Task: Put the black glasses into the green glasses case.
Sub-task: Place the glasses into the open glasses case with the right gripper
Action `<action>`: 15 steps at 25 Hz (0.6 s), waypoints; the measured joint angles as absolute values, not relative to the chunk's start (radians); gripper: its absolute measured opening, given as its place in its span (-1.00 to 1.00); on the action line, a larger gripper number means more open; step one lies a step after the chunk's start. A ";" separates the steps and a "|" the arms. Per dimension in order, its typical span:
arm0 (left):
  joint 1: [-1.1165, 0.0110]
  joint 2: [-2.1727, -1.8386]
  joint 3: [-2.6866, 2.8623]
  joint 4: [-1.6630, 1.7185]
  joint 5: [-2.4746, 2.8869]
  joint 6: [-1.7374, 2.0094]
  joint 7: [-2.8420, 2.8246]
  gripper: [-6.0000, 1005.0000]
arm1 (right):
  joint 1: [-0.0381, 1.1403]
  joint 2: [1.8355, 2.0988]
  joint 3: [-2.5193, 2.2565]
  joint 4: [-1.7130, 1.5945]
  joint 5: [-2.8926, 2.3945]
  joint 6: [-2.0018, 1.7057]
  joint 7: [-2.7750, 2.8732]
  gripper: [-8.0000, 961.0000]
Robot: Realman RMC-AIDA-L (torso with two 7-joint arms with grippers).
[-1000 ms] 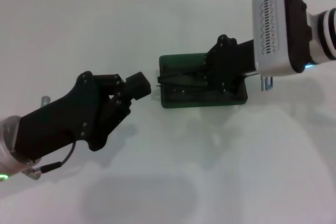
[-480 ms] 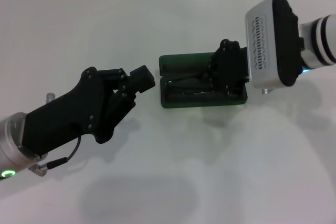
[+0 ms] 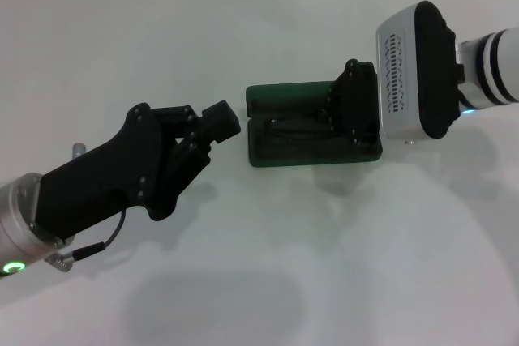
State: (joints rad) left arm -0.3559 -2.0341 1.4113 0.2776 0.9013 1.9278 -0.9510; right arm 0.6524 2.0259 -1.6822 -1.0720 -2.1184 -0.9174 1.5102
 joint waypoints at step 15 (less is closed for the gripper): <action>-0.358 -2.034 1.411 0.278 0.902 1.927 -0.950 -0.92 | 0.630 2.028 -1.699 -1.088 -2.119 -0.893 1.520 -0.64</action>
